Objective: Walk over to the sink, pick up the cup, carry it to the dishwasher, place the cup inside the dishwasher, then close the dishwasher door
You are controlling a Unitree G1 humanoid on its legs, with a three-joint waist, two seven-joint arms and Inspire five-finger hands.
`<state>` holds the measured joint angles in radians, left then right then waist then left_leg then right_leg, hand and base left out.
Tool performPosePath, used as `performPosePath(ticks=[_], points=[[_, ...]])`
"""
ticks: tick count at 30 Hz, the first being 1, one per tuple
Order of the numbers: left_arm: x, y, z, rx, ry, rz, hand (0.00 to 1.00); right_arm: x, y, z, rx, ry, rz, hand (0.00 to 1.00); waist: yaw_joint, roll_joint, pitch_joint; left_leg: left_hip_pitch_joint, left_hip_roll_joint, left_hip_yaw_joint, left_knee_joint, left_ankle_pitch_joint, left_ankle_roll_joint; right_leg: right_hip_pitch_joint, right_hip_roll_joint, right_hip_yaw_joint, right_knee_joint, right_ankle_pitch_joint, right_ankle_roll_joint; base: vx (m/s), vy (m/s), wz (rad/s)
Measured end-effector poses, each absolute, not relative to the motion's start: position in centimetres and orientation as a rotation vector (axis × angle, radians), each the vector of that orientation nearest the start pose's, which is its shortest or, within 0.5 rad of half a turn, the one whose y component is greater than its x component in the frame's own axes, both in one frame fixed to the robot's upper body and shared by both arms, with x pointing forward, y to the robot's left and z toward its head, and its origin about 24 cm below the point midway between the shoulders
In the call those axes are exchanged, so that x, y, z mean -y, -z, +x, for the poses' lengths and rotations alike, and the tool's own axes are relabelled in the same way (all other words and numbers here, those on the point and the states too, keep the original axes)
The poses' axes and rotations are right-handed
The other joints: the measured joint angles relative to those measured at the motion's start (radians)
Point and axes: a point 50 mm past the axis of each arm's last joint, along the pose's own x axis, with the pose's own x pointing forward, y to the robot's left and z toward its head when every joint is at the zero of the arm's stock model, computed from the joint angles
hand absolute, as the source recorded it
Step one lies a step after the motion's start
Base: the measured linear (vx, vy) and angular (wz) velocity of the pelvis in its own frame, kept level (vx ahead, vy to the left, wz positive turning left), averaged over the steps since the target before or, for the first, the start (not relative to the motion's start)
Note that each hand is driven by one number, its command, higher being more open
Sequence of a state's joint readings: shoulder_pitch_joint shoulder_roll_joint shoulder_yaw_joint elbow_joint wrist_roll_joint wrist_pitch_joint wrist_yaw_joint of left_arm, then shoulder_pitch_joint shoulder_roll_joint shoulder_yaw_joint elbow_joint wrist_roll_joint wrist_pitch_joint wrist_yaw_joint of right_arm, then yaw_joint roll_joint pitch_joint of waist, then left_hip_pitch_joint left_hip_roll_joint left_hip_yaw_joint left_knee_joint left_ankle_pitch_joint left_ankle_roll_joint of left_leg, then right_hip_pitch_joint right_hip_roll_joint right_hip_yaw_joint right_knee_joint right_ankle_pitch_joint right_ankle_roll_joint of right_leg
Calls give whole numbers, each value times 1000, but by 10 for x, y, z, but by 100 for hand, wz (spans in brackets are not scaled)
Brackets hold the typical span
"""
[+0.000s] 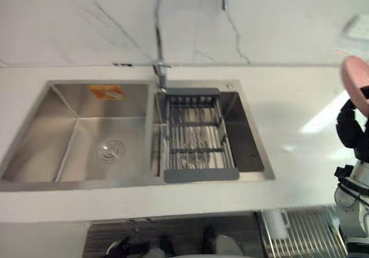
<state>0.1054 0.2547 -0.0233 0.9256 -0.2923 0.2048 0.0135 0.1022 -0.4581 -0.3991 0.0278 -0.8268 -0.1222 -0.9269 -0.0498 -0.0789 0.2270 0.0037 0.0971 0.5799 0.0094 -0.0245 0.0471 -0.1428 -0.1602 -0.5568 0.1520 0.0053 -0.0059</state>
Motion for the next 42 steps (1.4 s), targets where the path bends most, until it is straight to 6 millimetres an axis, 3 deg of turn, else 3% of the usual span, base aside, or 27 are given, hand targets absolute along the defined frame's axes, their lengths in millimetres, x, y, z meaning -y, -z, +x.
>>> performPosePath(ticks=[1, 2, 3, 4, 5, 6, 8, 9, 10, 11, 12, 13, 14, 15, 17, 22, 26, 31, 35, 42], points=[[-244, 149, 96, -1195, -287, -49, 100, 323, -118, 189, 506, 1095, -1259, 0, 1, 1, 10, -14, 27, 22, 13, -3, -4, -11, -13, -49, 30, -1, -6, -87, -15, -165], [-250, 147, 99, -1180, -323, -70, 100, 323, -111, 185, 477, 1126, -1217, 0, 0, -5, 20, -37, 83, 81, 45, -8, -13, -29, -66, -147, 118, 5, -17, -25, -32, -132], [-253, 146, 100, -1174, -335, -77, 100, 324, -107, 181, 461, 1154, -1196, 0, -2, -19, 24, -46, 104, 110, 72, -12, -19, -26, -101, -175, 161, 20, -29, 1, -57, -119], [-255, 145, 100, -1171, -342, -79, 100, 325, -105, 177, 448, 1173, -1184, 0, -7, -31, 21, -59, 115, 122, 101, -18, -29, -22, -127, -181, 183, 53, -39, 60, -134, -63], [-258, 143, 102, -1162, -353, -80, 100, 328, -102, 173, 431, 1205, -1160, 0, -22, -52, 19, -89, 134, 131, 165, -45, -46, -16, -156, -166, 194, 120, -13, 63, -229, -56], [-261, 141, 112, -1133, -378, -113, 100, 333, -98, 172, 396, 1243, -1124, 0, -36, -59, 36, -127, 181, 152, 263, -58, -48, -31, -134, -163, 186, 121, -16, 26, -268, -55], [-263, 139, 120, -1119, -394, -129, 100, 336, -93, 169, 360, 1284, -1081, 0, -39, -73, 43, -162, 145, 153, 260, -80, -57, -23, -117, -130, 111, 121, -17, -112, -95, -43], [-258, 140, 121, -1108, -403, -170, 100, 341, -95, 167, 356, 1320, -1062, 0, -36, -47, 43, -171, 123, 182, 198, -58, 1, -11, -99, -107, 117, 53, 9, -173, 32, -16], [-260, 140, 122, -1104, -436, -200, 100, 338, -86, 166, 322, 1339, -1015, 0, -47, -74, 47, -181, 134, 215, 267, -74, 12, -14, -160, -104, 283, -97, 2, -124, -2, -14], [-261, 139, 122, -1096, -443, -197, 100, 336, -83, 166, 313, 1337, -1004, 0, -45, -75, 48, -192, 148, 216, 291, -83, 9, -8, -164, -108, 309, -125, 2, -13, -135, -28], [-263, 138, 123, -1077, -458, -208, 100, 332, -81, 171, 324, 1313, -986, 0, -21, -72, 50, -204, 196, 241, 353, -102, 0, 23, -151, -133, 285, -130, 1, 9, -277, -87], [-267, 138, 119, -1068, -493, -232, 100, 324, -84, 183, 373, 1275, -951, 0, -1, -69, 52, -204, 247, 278, 418, -123, -10, 52, -116, -137, 211, -140, 24, -4, -307, -105], [-267, 139, 118, -1066, -503, -238, 100, 320, -86, 189, 403, 1259, -936, 0, 4, -65, 54, -203, 268, 290, 448, -130, -14, 66, -96, -148, 172, -144, 39, -22, -335, -106], [-265, 140, 115, -1068, -515, -248, 100, 313, -91, 196, 452, 1227, -922, 0, 10, -42, 53, -202, 320, 311, 495, -138, -20, 90, -48, -146, 102, -136, 72, -24, -223, -75], [-262, 143, 106, -1081, -534, -270, 100, 308, -85, 194, 453, 1180, -941, 0, 7, -6, 49, -181, 380, 314, 527, -137, -25, 134, 20, -128, 27, -122, 78, -46, -226, -50], [-252, 150, 88, -1100, -566, -325, 100, 301, -80, 185, 445, 1138, -957, 0, -7, 15, 38, -125, 361, 338, 461, -106, -66, 160, 39, -100, -19, -103, 76, -40, -77, -19], [-242, 153, 80, -1095, -557, -360, 100, 282, -61, 180, 402, 1054, -952, 0, -13, 24, 36, -91, 314, 334, 401, -77, -67, 204, 36, -115, -73, -77, 82, -37, 6, 10], [-232, 156, 76, -1100, -524, -396, 100, 260, -44, 180, 365, 935, -969, 0, -15, 54, 28, -85, 295, 305, 389, -76, -66, 240, 31, -147, -88, -69, 90, -42, 36, 19], [-229, 157, 75, -1105, -516, -400, 100, 253, -29, 175, 296, 904, -955, 0, -15, 62, 27, -78, 273, 286, 371, -73, -65, 262, 22, -166, -99, -64, 98, -42, 55, 18], [-224, 158, 75, -1112, -498, -395, 100, 234, 15, 166, 82, 741, -945, 0, -16, 82, 28, -70, 242, 276, 338, -60, -56, 272, 7, -182, -98, -60, 102, -35, 58, 7]])
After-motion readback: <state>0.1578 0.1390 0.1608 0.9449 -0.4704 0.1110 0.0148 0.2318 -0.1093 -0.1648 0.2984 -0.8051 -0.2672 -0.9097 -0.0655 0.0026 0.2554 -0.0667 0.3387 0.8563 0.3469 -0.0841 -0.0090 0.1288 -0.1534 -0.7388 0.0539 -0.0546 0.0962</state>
